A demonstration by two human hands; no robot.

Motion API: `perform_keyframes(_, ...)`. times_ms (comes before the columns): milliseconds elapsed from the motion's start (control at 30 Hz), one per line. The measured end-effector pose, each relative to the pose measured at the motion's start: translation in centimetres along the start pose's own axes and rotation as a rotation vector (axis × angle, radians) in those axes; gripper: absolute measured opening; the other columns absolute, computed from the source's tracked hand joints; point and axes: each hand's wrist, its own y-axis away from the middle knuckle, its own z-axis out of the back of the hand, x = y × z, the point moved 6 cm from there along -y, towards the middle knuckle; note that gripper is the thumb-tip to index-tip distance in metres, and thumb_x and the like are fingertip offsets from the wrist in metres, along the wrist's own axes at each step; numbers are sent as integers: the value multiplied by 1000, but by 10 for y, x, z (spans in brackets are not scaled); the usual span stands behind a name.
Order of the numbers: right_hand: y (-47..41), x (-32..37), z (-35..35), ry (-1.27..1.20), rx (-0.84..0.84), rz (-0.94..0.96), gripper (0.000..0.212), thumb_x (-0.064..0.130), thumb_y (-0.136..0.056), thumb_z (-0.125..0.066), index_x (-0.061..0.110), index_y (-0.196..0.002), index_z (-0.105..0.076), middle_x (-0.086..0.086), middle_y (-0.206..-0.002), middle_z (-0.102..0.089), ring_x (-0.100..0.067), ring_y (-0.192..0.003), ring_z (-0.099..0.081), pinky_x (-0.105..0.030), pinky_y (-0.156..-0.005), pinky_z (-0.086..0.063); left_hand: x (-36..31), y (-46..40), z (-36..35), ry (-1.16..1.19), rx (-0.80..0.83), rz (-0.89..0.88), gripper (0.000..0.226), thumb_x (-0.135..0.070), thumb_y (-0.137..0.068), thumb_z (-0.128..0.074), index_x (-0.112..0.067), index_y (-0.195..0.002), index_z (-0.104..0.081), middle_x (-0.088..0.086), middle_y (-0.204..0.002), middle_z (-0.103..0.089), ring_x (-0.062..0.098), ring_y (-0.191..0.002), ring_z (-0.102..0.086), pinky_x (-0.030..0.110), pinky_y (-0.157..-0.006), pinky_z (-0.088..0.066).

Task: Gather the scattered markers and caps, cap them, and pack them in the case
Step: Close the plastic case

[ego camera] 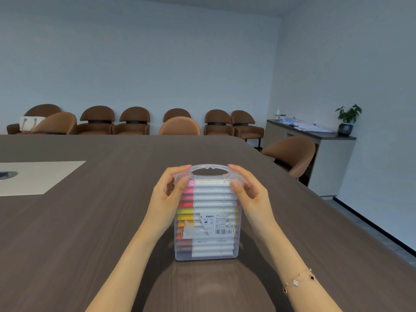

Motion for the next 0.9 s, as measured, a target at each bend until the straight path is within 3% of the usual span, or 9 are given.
perform_keyframes(100,4,2,-1,-19,32,-17,42,17,-92,-56,30,-132,-50,5,-128,-60,-13,-115,-60,-32,-91,-54,-1,5,-1,11,38,-5,31,-27,-88,-56,-36,-118,-56,-12,-119,-63,10,-108,-63,20,-79,-55)
perform_keyframes(200,21,-16,9,-23,64,-173,66,13,-85,-67,34,-139,-37,7,-120,-66,-10,-111,-62,-32,-91,-53,10,19,2,46,141,81,60,-23,-87,-62,-50,-134,-37,-18,-131,-56,1,-116,-57,22,-89,-53)
perform_keyframes(267,40,-35,17,202,138,-277,56,15,-82,-72,28,-131,-47,7,-112,-69,-7,-106,-64,-34,-94,-52,25,35,8,-51,232,134,74,-22,-86,-66,-50,-141,-26,-23,-133,-53,-3,-119,-53,22,-96,-48)
perform_keyframes(333,58,-50,21,336,162,-344,38,16,-85,-69,24,-120,-57,9,-111,-69,-6,-101,-66,-30,-94,-52,40,51,14,-150,269,178,71,-23,-86,-66,-51,-139,-28,-21,-124,-60,-5,-113,-56,16,-96,-45)
perform_keyframes(433,70,-45,20,307,91,-358,31,16,-89,-64,28,-117,-60,13,-109,-68,-4,-99,-66,-24,-89,-54,43,58,15,-153,254,200,64,-17,-89,-62,-50,-135,-32,-11,-111,-68,-4,-102,-62,2,-79,-44)
perform_keyframes(667,96,27,75,373,-200,-255,36,18,-89,-64,22,-125,-60,11,-111,-69,-2,-100,-65,-17,-85,-50,-23,32,-53,-23,331,62,60,-14,-88,-64,-40,-136,-41,-20,-111,-66,-6,-96,-64,4,-73,-46)
perform_keyframes(767,133,75,129,404,-370,-219,34,22,-87,-66,22,-121,-63,9,-111,-69,-5,-104,-64,-25,-91,-50,-62,34,-116,97,346,6,47,-12,-85,-68,-33,-125,-55,-23,-102,-67,-10,-91,-64,4,-68,-47)
perform_keyframes(833,168,109,170,461,-476,-211,32,26,-87,-67,23,-119,-64,9,-113,-68,-9,-108,-63,-34,-95,-49,-84,45,-169,183,396,1,43,-12,-84,-70,-26,-123,-60,-18,-104,-67,-9,-92,-64,5,-69,-48)
perform_keyframes(900,209,145,211,509,-583,-220,29,24,-88,-65,21,-117,-65,8,-115,-68,-10,-107,-64,-34,-94,-50,-102,63,-227,258,477,5,43,-14,-83,-71,-22,-124,-61,-11,-109,-68,-4,-97,-64,8,-73,-50)
